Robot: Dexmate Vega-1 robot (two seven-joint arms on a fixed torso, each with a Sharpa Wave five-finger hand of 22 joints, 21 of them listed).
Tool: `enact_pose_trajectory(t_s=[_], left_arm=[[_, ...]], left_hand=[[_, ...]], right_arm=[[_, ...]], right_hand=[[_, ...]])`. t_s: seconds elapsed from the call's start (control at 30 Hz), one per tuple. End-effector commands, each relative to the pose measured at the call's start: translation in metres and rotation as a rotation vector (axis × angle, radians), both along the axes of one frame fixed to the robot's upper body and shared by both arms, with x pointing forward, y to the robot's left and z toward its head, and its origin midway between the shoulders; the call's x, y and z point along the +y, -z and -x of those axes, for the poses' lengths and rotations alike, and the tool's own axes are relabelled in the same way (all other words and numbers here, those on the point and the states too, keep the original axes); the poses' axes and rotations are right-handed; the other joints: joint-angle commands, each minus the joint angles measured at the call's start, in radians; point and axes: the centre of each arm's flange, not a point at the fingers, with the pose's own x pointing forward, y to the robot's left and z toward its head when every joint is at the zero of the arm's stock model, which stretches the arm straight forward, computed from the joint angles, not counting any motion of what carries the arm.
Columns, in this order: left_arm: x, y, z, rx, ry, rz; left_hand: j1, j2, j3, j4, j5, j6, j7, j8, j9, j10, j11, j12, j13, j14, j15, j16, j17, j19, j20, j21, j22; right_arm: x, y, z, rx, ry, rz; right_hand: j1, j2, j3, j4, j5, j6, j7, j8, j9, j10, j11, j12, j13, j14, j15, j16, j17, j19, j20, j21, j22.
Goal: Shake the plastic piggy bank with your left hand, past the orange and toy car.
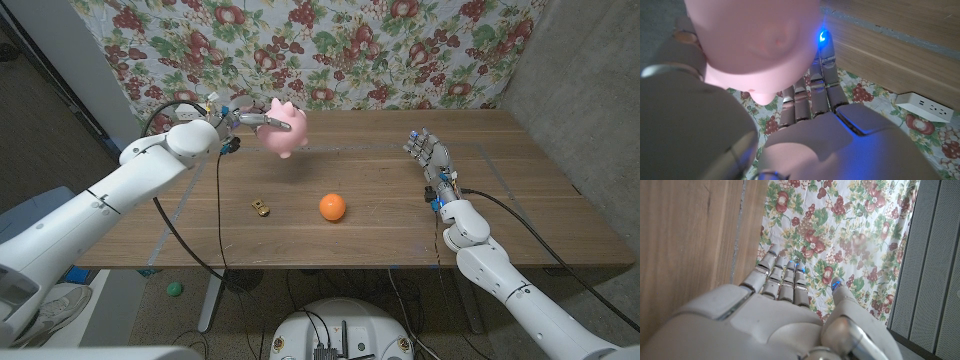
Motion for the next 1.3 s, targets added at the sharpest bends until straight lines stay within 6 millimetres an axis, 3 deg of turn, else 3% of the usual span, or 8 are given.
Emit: enact_pose_trajectory(t_s=[0.03, 0.57, 0.97, 1.3], left_arm=[[-0.005, 0.003, 0.007, -0.052, -0.182, -0.080], [0.001, 0.020, -0.001, -0.017, -0.334, 0.013], [0.008, 0.034, -0.014, 0.058, -0.454, 0.158], [0.017, 0.037, -0.031, 0.146, -0.529, 0.152]], left_hand=[[0.435, 0.438, 0.176, 0.000, 0.086, 0.297, -0.181, 0.002, 0.125, 0.287, -0.283, -0.001, 0.005, 0.318, -0.436, 0.000, 0.001, -0.023, -0.247, 0.005, 0.004], [0.430, 0.437, 0.175, 0.000, 0.086, 0.300, -0.183, -0.001, 0.124, 0.290, -0.284, -0.006, -0.001, 0.321, -0.436, 0.001, 0.003, -0.022, -0.247, 0.007, 0.004], [0.429, 0.438, 0.175, -0.001, 0.086, 0.302, -0.182, -0.004, 0.123, 0.293, -0.284, -0.009, -0.005, 0.320, -0.437, -0.002, 0.002, -0.019, -0.247, 0.009, 0.004], [0.428, 0.438, 0.175, -0.001, 0.086, 0.302, -0.184, -0.007, 0.123, 0.292, -0.286, -0.012, -0.008, 0.321, -0.437, -0.003, 0.001, -0.017, -0.246, 0.009, 0.004]], right_arm=[[-0.002, 0.000, 0.000, -0.003, -0.010, 0.002], [-0.002, 0.000, -0.002, 0.000, -0.020, 0.014], [-0.002, 0.000, -0.004, 0.008, -0.022, 0.014], [-0.001, -0.001, -0.009, 0.014, -0.024, 0.011]], right_hand=[[-0.004, -0.006, 0.005, 0.000, 0.003, 0.000, -0.001, 0.002, 0.005, 0.002, -0.001, -0.004, 0.003, 0.006, 0.003, -0.003, 0.005, 0.005, 0.001, -0.002, 0.003], [-0.004, -0.006, 0.005, -0.001, 0.003, 0.001, 0.000, 0.003, 0.005, 0.003, -0.001, -0.004, 0.003, 0.006, 0.005, -0.004, 0.005, 0.004, 0.002, -0.003, 0.003], [-0.004, -0.006, 0.005, -0.001, 0.003, 0.002, 0.000, 0.003, 0.005, 0.003, 0.002, -0.004, 0.003, 0.006, 0.002, -0.004, 0.005, 0.004, 0.002, -0.003, 0.003], [-0.005, -0.006, 0.005, 0.000, 0.003, 0.001, -0.001, 0.003, 0.005, 0.003, 0.000, -0.004, 0.003, 0.005, 0.003, -0.005, 0.006, 0.004, 0.003, -0.003, 0.003]])
